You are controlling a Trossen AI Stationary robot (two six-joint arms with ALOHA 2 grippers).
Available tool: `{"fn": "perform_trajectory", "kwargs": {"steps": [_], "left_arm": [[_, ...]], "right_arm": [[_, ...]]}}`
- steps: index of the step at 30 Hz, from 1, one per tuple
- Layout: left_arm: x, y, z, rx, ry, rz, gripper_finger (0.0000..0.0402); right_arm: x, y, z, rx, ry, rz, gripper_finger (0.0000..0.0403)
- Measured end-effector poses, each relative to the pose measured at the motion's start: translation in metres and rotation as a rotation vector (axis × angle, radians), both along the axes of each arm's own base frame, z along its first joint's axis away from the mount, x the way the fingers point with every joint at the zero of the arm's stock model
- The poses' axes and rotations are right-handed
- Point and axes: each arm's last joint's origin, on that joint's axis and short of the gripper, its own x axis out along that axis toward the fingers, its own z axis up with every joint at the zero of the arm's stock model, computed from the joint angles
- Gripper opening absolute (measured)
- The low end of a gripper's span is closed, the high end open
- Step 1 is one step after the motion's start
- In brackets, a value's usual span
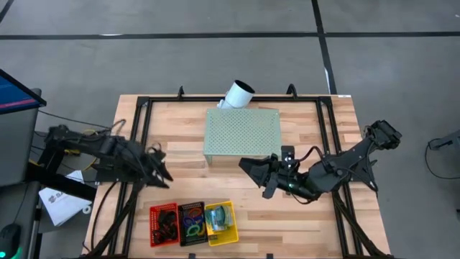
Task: Pick & Place Office Desk Supplies
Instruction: Put the red bin on the shelf
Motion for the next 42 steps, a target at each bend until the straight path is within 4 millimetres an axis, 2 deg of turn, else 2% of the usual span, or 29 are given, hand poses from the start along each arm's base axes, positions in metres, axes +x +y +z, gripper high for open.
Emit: {"fn": "perform_trajectory", "kwargs": {"steps": [5, 11, 14, 17, 21, 24, 27, 32, 38, 42], "left_arm": [[0.013, -0.027, -0.022, 0.056, 0.223, -0.132, 0.0175], [0.013, -0.063, -0.044, 0.199, 0.515, -0.237, 0.0176], [0.014, -0.074, -0.052, 0.291, 0.556, -0.19, 0.0175], [0.019, -0.081, -0.056, 0.292, 0.544, -0.154, 0.0177], [0.023, -0.084, -0.06, 0.277, 0.559, -0.111, 0.0177], [0.024, -0.084, -0.062, 0.283, 0.568, -0.085, 0.016], [0.024, -0.083, -0.062, 0.274, 0.575, -0.057, 0.0116], [0.024, -0.083, -0.062, 0.264, 0.581, -0.046, 0.0014], [0.019, -0.081, -0.063, 0.263, 0.647, -0.101, 0.0005], [0.012, -0.075, -0.053, 0.238, 0.62, -0.11, 0.0003]], "right_arm": [[-0.001, 0.002, 0.0, -0.003, 0.005, 0.002, 0.0143], [-0.006, 0.009, -0.001, -0.009, 0.018, -0.013, 0.0143], [-0.006, 0.009, -0.002, -0.017, 0.025, -0.011, 0.0143], [-0.006, 0.009, -0.002, -0.019, 0.028, -0.011, 0.0143], [-0.007, 0.01, -0.003, -0.027, 0.033, -0.007, 0.0143], [-0.008, 0.012, -0.003, -0.033, 0.039, -0.003, 0.0143], [-0.008, 0.013, -0.004, -0.037, 0.044, 0.002, 0.0143], [-0.01, 0.016, -0.004, -0.038, 0.045, 0.013, 0.0143], [-0.012, 0.019, -0.004, -0.038, 0.044, 0.024, 0.0143], [-0.012, 0.019, -0.003, -0.033, 0.038, 0.024, 0.0143]]}}
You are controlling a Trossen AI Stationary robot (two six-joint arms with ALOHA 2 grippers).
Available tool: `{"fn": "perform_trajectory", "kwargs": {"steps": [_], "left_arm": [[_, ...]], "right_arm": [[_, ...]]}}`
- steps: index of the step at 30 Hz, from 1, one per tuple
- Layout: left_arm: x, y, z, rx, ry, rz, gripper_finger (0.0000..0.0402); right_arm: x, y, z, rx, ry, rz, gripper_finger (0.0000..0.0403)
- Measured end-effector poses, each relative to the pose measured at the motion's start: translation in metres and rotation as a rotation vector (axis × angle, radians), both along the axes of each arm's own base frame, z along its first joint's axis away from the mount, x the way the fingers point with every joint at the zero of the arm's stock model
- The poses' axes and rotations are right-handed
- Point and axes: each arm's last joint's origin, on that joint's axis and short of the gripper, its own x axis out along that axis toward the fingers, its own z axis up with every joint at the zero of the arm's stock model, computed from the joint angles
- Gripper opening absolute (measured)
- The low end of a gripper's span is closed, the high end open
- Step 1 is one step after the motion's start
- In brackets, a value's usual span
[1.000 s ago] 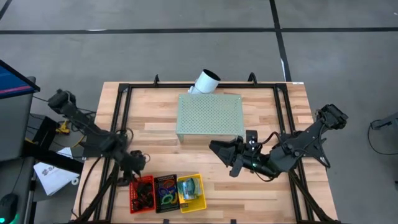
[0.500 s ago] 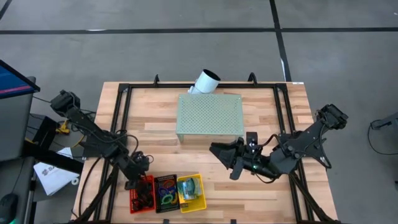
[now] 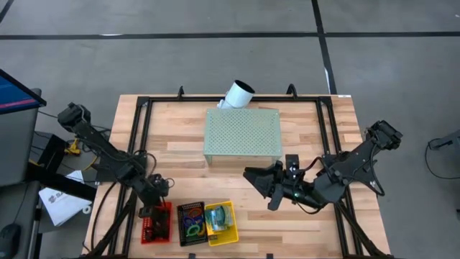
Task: Pick & Place Office Desk Supplies
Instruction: Put the red bin on the shelf
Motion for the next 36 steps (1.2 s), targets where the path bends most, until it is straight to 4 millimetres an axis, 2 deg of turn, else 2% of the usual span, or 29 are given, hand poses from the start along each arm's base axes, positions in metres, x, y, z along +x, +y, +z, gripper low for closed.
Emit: {"fn": "perform_trajectory", "kwargs": {"steps": [6, 11, 15, 21, 24, 30, 36], "left_arm": [[-0.018, 0.027, 0.019, -0.005, -0.054, 0.079, 0.0002], [-0.023, 0.05, 0.04, -0.104, -0.242, 0.248, 0.0002], [-0.019, 0.065, 0.053, -0.159, -0.395, 0.403, 0.0001], [0.009, 0.078, 0.069, -0.217, -0.599, 0.575, 0.0001], [0.024, 0.083, 0.073, -0.188, -0.653, 0.598, 0.0001], [0.059, 0.104, 0.104, -0.014, -0.61, 0.568, 0.0001], [0.094, 0.134, 0.146, 0.092, -0.531, 0.531, 0.0001]], "right_arm": [[-0.001, 0.001, 0.0, 0.001, -0.001, 0.003, 0.0143], [-0.001, 0.001, 0.0, 0.0, -0.001, 0.003, 0.0143], [0.0, 0.001, 0.0, -0.002, 0.001, 0.003, 0.0143], [0.0, 0.001, -0.002, -0.017, 0.019, 0.003, 0.0143], [0.0, 0.001, -0.002, -0.024, 0.024, 0.003, 0.0143], [-0.002, 0.003, -0.003, -0.037, 0.031, 0.011, 0.0143], [-0.006, 0.009, -0.002, -0.044, 0.033, 0.03, 0.0143]]}}
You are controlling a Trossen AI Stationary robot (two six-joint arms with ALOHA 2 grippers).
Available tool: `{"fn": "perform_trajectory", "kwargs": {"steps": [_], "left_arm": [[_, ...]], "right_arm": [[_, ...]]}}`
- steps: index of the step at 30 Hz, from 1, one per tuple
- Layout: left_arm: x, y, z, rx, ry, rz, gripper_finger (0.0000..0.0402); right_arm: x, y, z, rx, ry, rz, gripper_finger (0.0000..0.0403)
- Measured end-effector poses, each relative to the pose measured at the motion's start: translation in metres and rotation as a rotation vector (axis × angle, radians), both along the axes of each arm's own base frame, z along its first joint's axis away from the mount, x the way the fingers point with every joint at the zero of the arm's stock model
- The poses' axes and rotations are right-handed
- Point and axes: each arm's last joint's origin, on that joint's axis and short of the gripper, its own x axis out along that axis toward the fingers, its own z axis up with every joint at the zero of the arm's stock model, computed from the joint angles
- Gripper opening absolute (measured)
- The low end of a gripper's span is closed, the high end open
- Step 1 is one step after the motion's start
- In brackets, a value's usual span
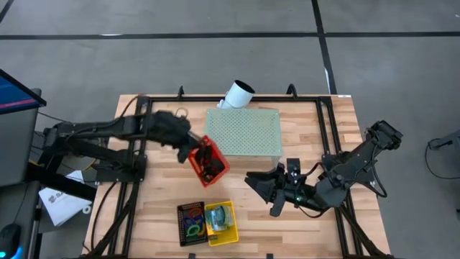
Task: Pick & Place Office Desk Supplies
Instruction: Put the red bin on the shelf
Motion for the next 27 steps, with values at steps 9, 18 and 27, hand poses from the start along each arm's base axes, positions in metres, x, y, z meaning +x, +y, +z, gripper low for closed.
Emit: {"fn": "perform_trajectory", "kwargs": {"steps": [9, 18, 27], "left_arm": [[0.037, 0.055, 0.028, -0.073, 0.238, 0.144, 0.0001], [0.037, 0.104, 0.016, -0.315, 0.254, 0.433, 0.0001], [0.036, 0.114, 0.017, -0.402, 0.194, 0.703, 0.0001]], "right_arm": [[-0.009, 0.011, 0.0, -0.003, 0.006, 0.014, 0.0143], [-0.02, 0.018, -0.004, -0.022, 0.044, -0.115, 0.0143], [-0.02, 0.014, -0.009, -0.065, 0.089, -0.212, 0.0143]]}}
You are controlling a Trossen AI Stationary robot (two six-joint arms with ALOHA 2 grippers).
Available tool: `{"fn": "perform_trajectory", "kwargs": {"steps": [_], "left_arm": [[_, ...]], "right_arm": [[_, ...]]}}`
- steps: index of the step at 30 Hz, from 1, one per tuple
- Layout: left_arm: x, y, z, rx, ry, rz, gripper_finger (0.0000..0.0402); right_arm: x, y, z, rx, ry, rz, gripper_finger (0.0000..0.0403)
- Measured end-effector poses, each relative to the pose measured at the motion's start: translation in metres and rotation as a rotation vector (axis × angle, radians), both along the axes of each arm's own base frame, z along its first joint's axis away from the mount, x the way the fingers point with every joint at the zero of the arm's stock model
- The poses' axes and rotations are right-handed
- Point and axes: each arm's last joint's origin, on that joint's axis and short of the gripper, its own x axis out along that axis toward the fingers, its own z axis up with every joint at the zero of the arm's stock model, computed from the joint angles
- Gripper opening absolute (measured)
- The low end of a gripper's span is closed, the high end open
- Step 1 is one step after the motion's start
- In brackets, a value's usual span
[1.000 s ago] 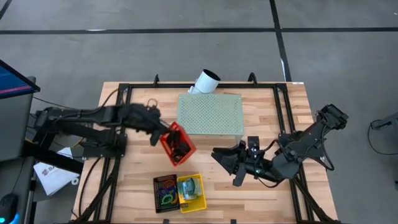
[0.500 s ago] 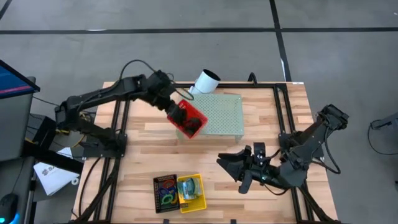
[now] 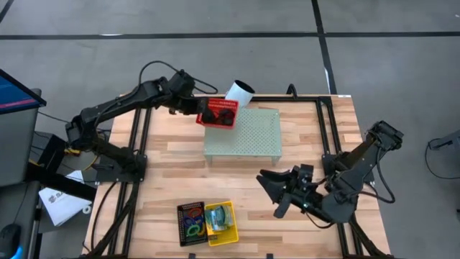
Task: Pick & Place Office Desk Supplies
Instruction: Put the red bin on the shelf
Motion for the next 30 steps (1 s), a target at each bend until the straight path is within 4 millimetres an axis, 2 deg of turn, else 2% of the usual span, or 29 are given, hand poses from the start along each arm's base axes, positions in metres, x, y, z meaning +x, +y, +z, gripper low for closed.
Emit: {"fn": "perform_trajectory", "kwargs": {"steps": [8, 12, 20, 30], "left_arm": [[0.011, -0.012, 0.003, -0.018, -0.07, 0.143, 0.0001], [0.021, -0.014, -0.008, -0.04, -0.029, 0.167, 0.0001], [0.033, -0.007, -0.027, -0.072, 0.024, 0.214, 0.0001], [0.03, 0.004, -0.029, -0.069, 0.038, 0.224, 0.0001]], "right_arm": [[-0.003, -0.007, -0.004, -0.051, 0.066, -0.004, 0.0143], [-0.014, -0.015, -0.006, -0.043, 0.114, 0.017, 0.0143], [-0.036, -0.028, -0.001, -0.041, 0.164, 0.059, 0.0143], [-0.043, -0.032, 0.004, -0.038, 0.173, 0.091, 0.0143]]}}
